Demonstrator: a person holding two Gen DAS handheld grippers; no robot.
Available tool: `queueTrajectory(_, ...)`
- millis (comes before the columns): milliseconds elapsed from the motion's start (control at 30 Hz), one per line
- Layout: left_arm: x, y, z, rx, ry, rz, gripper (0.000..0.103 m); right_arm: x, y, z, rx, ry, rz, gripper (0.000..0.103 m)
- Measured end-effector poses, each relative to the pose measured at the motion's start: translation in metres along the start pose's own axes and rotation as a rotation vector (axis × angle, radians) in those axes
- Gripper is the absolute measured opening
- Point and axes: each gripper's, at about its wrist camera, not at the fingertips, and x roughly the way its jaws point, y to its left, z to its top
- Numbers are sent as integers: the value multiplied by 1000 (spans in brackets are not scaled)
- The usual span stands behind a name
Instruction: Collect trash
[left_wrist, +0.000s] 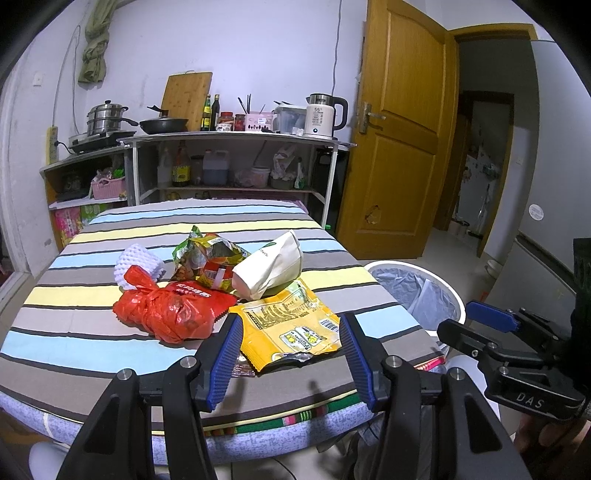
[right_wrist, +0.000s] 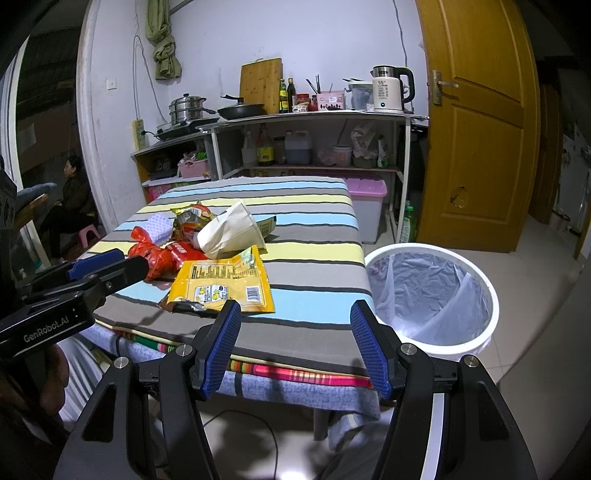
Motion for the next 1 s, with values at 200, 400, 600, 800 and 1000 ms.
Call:
queueTrajectory(200,1,0,0,3,5,4,54,1,0,0,-3,2,2,62)
queueTrajectory(400,6,4,-1,0,17,13,54,7,3,1,-15,0,12,62)
queueTrajectory(600,17,29,-3,-35,39,71,54,22,11,8,-45,14,57,62)
queueTrajectory(800,25,65,-1,-96,51,154,54,47,23,17,-86,35,114,62)
queueTrajectory(1000,37,101,0,-158,71,216,54,78,32,28,-121,57,156,62)
